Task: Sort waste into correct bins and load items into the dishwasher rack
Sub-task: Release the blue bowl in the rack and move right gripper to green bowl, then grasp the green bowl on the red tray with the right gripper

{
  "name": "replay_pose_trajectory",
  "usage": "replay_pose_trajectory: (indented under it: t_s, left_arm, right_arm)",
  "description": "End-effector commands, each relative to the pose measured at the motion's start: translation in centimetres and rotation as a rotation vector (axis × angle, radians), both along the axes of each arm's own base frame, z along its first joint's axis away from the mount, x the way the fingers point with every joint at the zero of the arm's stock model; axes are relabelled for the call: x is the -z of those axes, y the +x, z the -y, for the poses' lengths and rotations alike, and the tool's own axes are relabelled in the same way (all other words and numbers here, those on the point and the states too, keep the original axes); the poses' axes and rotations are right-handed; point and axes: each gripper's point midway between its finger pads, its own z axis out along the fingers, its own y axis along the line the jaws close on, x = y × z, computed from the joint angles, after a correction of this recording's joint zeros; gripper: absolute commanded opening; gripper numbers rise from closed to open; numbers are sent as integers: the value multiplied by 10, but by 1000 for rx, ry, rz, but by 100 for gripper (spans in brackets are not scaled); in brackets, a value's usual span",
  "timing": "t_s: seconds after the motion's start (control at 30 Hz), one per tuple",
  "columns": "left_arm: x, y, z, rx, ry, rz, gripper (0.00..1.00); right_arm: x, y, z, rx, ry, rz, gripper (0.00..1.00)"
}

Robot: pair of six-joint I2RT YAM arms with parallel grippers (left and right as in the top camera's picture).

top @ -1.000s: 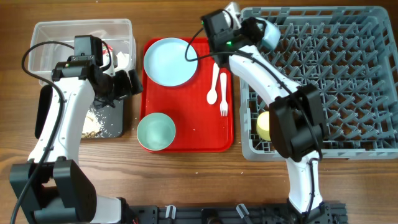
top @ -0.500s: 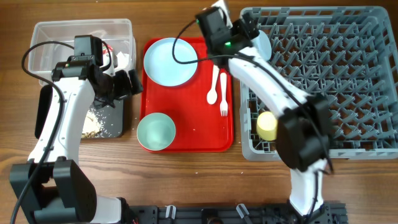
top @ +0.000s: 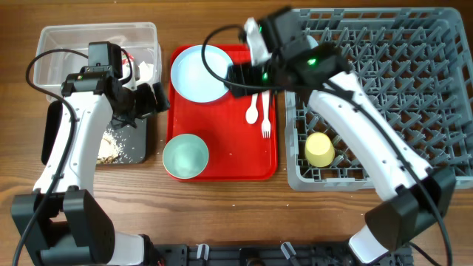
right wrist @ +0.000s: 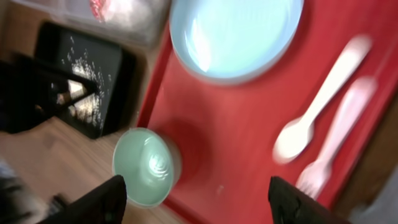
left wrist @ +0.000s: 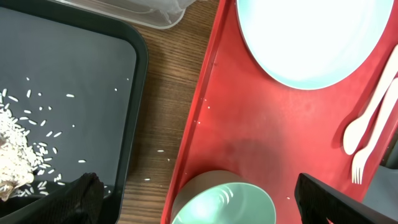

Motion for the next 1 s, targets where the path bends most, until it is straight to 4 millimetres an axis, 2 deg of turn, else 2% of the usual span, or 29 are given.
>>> replay_pose_trajectory:
  t_s: [0.0, 0.1, 0.23, 0.47, 0.57, 0.7, 0.73, 0.8, 0.83, 0.87, 0.97]
  left_arm:
    - [-10, 5, -2, 1, 12, 35, 100]
    - [-10, 5, -2, 1, 12, 35, 100]
    - [-10, 5, -2, 1, 12, 35, 100]
    - [-10, 5, -2, 1, 12, 35, 100]
    - [-10, 5, -2, 1, 12, 35, 100]
    - [-10, 5, -2, 1, 12, 35, 100]
    - [-10, 5, -2, 1, 12, 35, 100]
    - [-10, 5, -2, 1, 12, 35, 100]
    - [-10, 5, -2, 1, 12, 35, 100]
    - [-10, 5, -2, 1, 12, 35, 100]
    - [-10, 5, -2, 1, 12, 35, 100]
  right_arm:
    - [61, -44, -15, 136, 40, -329, 74]
    - [94, -68, -30, 171, 40, -399, 72]
    - [113, -89, -55, 150, 65, -397, 68]
    - [147, -98, -80, 149, 84, -483, 63]
    - [168, -104, -81, 145, 66, -544, 56]
    - [172, -102, -85, 140, 79, -548, 50]
    - [172, -101, -85, 138, 80, -546, 45]
    - [172, -102, -84, 139, 77, -549, 27]
    - [172, -102, -82, 142, 76, -554, 12]
    - [170, -100, -81, 141, 80, -555, 4]
    - [158, -88, -75, 146, 110, -542, 4]
